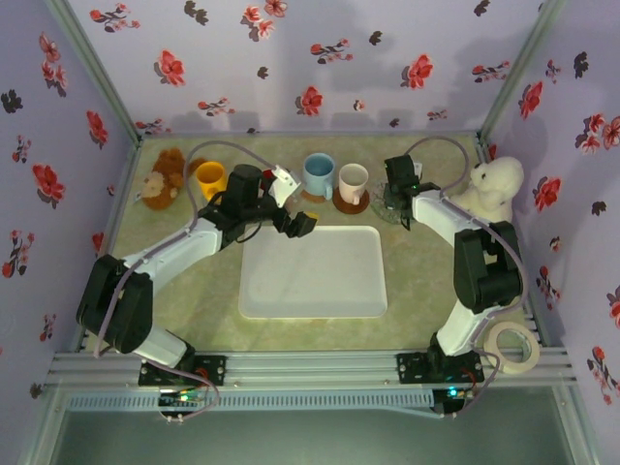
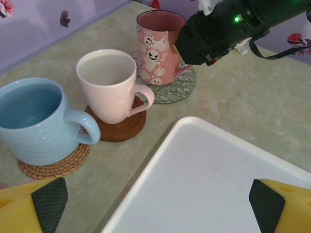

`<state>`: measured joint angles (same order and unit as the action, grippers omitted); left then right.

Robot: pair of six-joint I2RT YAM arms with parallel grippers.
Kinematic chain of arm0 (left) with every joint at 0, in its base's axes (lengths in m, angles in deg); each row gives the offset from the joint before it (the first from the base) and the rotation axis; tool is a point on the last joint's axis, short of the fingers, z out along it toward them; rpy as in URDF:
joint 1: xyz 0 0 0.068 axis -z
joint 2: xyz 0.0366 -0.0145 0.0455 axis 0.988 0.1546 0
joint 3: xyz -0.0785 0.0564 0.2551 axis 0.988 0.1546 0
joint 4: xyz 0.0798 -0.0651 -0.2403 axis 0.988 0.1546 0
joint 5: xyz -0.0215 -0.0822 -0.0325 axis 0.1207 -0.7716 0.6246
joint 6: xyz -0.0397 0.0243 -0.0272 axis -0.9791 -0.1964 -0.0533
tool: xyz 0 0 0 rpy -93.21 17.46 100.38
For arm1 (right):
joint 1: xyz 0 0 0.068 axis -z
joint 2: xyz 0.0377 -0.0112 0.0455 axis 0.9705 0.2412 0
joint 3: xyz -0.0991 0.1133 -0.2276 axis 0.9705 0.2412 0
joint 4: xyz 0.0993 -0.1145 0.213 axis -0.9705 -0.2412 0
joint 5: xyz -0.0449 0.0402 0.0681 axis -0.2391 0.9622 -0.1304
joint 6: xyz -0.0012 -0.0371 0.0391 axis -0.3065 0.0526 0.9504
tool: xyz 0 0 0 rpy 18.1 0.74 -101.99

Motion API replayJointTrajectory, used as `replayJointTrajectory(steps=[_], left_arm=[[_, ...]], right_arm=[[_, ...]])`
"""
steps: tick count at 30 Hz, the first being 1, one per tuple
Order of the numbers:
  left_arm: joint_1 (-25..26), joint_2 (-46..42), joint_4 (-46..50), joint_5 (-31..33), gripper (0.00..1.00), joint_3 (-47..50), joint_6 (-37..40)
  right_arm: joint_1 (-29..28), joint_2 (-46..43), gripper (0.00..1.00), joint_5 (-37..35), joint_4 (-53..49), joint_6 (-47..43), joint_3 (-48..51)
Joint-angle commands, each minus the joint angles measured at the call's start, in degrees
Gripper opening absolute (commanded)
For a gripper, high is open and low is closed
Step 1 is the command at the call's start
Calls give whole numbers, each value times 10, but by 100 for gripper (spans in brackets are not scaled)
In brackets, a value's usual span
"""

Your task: Place the cup by the coaster

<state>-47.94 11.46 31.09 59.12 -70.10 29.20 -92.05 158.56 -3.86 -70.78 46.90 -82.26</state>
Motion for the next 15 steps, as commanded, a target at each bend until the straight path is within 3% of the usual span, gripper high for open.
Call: replayJointTrajectory(steps=[1,15], left_arm=[[6,9,12,1,99,-25,-4],[10,7,31,1,99,-34,3]], right_arm=[[4,6,3,-30,23,16,4],[4,16,6,-18,5,28,1]])
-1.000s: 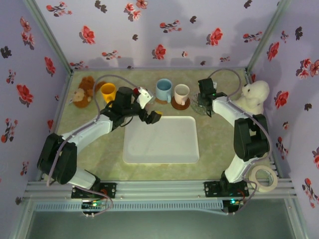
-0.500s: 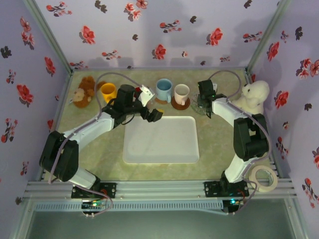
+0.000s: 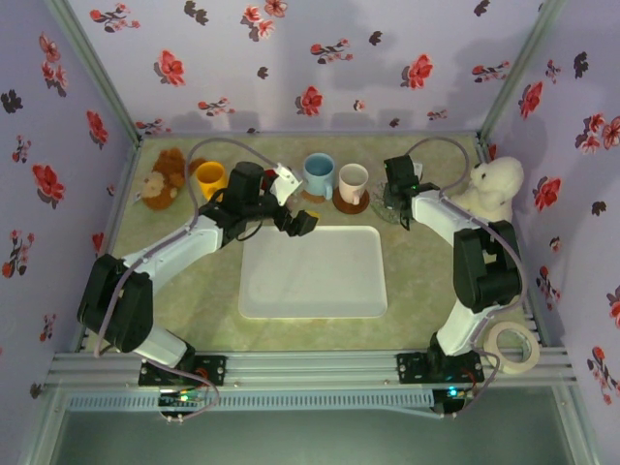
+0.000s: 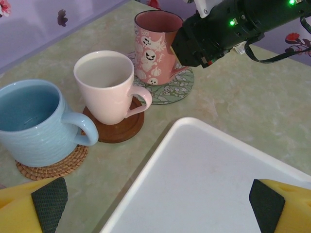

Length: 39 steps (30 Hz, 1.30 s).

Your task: Place the cup by the coaster

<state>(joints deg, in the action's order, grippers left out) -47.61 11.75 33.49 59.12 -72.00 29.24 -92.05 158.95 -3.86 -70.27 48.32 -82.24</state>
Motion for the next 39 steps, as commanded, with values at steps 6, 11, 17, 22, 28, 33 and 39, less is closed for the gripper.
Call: replayJointTrajectory(steps=[6,11,17,22,28,33,39], left_arm=[[7,3,7,1,99,-13,1],[8,3,6,1,99,-14,2],[9,4,2,1,99,-11,1],[11,3,1,0,99,-9,-2],[13,-4,-4,2,99,-2,-4],[16,-7,-6,4,99,-2,-3],[19,-13,-3,28,99,-6,-1]], right_arm=[[4,8,31,-11,-15,20,6],[4,10,33,-11,-23,31,7],[4,2,49,-5,-31,36,5],[4,-6,58,3,-46,42,5],[3,-19,70,9,-66,51,5],[2,-40,79,9,-69,56,13],[2,-74,99,-5,-78,61,22]])
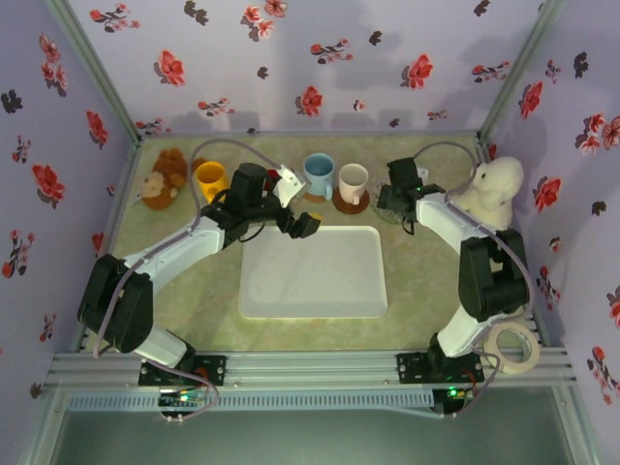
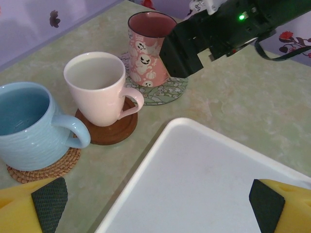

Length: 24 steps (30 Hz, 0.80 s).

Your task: Place the cup by the coaster

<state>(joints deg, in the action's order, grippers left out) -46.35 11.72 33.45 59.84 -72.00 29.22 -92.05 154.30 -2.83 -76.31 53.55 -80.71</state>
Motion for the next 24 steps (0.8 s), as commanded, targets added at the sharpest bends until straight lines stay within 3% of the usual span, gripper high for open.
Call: replayJointTrajectory(steps=[1,6,14,21,24], left_arm=[[7,-12,3,37,99,-10,-1],[9,-23,-1,83,99,-16,-1],[11,-81,-19,217,99,-29,-19],[5,-138,-27,365,99,-16,-23],[0,-155,-22,471,100,4,-28]], right_arm=[[1,-35,99,-20,-21,8,8],[2,-82,99,-37,-29,1,19],[2,-197,99,-56,16,-31,80],[1,-302,99,-44,120,-102,182],[2,-340,99,-50,179,-143,236]])
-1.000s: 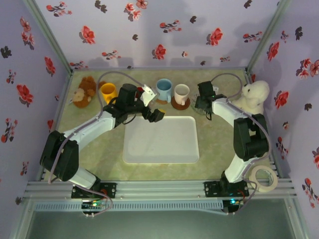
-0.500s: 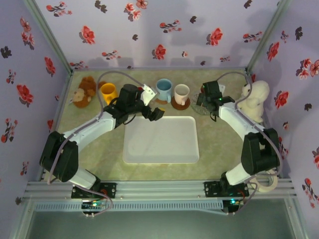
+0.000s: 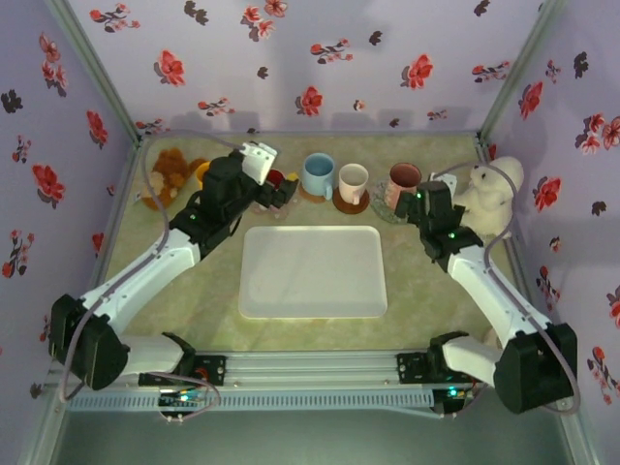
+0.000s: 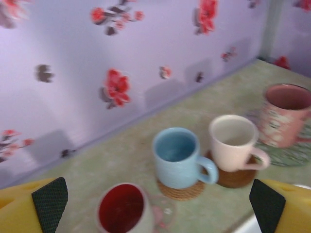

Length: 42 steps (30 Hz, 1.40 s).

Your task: Place the cup by the coaster

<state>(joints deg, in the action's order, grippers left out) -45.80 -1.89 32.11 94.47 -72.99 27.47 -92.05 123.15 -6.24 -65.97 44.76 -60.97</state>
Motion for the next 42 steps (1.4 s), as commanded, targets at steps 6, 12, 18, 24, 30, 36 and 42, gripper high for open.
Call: replayJointTrajectory(steps=[6,12,18,24,30,36,42], left_arm=[[-39,-90,-77,266,99,125,10],[-104,-168,-82,313,99,221,-32],[-145,-178,-54,319,100,271,-76],[-175,-151,-128,319,99,339,-127],[-199,-100,-225,319,99,374,-132],[-217,-15,-314,311,99,376,-108],[-230,44,-349,315,99,366,-86]], right_arm=[[2,-108,99,-60,190,-99,143],[7,-175,99,-103,333,-121,255],[20,-182,99,-138,401,-110,312],[48,-182,99,-129,452,-88,350],[77,-151,99,-97,467,-81,358],[83,-65,99,-99,514,-77,346],[83,35,99,-82,555,-95,304]])
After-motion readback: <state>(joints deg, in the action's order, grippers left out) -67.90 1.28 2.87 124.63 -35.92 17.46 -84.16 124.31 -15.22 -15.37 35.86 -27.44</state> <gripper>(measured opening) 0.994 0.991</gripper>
